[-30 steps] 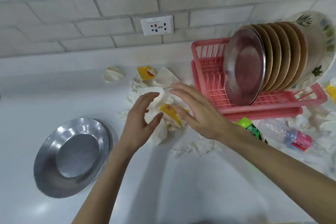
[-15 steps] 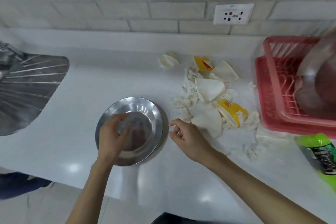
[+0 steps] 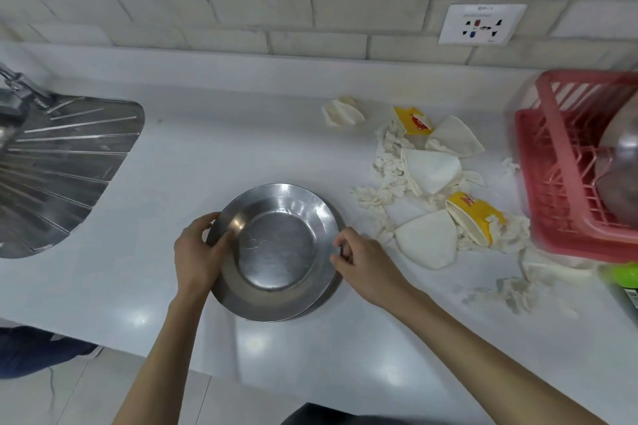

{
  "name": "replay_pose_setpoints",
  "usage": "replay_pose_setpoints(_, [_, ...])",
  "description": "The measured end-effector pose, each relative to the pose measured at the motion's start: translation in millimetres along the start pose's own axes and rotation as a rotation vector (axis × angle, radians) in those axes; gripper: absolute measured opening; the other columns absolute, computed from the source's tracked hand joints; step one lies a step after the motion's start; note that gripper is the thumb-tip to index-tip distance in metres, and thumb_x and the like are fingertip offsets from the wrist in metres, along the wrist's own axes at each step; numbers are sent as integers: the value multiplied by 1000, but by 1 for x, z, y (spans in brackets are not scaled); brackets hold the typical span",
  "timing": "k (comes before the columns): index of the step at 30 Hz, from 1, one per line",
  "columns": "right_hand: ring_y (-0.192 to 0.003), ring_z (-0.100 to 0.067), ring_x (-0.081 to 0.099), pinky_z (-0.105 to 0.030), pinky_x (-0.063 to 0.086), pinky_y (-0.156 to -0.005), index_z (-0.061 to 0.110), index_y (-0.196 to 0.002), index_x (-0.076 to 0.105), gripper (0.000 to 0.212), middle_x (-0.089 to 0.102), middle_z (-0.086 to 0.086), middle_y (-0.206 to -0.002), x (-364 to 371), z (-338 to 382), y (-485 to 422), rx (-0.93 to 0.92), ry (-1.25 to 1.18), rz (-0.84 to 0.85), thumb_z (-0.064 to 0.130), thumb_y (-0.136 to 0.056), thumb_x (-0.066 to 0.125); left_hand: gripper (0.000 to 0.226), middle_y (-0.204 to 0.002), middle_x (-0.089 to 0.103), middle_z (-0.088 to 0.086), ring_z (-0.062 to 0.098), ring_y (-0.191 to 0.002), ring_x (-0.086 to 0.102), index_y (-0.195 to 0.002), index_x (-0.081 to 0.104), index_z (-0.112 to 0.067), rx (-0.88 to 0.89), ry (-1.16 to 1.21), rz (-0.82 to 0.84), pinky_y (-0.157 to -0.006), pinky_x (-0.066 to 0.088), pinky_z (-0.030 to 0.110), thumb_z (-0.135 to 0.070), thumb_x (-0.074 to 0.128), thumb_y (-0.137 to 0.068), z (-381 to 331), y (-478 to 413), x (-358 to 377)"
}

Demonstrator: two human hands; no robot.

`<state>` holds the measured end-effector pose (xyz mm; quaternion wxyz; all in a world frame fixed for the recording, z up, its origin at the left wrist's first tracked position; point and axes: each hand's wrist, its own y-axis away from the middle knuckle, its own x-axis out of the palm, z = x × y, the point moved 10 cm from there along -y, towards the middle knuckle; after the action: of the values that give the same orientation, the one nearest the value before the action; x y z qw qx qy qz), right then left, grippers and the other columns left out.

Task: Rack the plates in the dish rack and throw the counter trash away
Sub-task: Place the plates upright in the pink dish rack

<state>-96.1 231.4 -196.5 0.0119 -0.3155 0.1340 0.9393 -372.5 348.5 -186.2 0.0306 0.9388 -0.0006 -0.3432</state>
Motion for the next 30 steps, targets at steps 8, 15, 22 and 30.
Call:
replay_pose_setpoints(8, [-63, -10, 51, -27, 45, -63, 22, -106, 47, 17, 53, 3, -71, 6, 0, 3, 6, -29, 36, 15, -92, 53, 36, -125, 67, -9, 10, -114, 60, -119, 70, -21, 61, 102, -67, -95, 48, 30, -11, 75, -84, -8, -2, -13])
replay_pose_setpoints(15, [-64, -21, 56, -35, 48, -60, 27, -103, 44, 19, 57, -5, -71, 2, -4, 6, 15, -18, 26, 16, -91, 53, 38, -83, 75, -18, 0, -77, 68, -104, 71, -39, 75, 293, -50, -74, 51, 11, -5, 67, -88, -37, 0, -19])
replay_pose_setpoints(22, [-60, -10, 47, -34, 45, -62, 27, -110, 44, 27, 49, 3, -67, -26, 1, 20, -50, -128, -103, 14, -92, 59, 15, -68, 72, -11, 4, -65, 61, -93, 74, -36, 28, 352, -65, -72, 51, 19, -22, 70, -91, -40, -3, -13])
replay_pose_setpoints(30, [-66, -7, 56, -29, 51, -70, 41, -149, 24, 64, 59, 7, -73, -103, 10, 47, -77, -97, -276, 19, -96, 52, 17, -68, 60, 13, 18, -64, 51, -82, 72, -12, -30, 392, -29, -67, 47, 31, -28, 72, -89, -78, 17, 24])
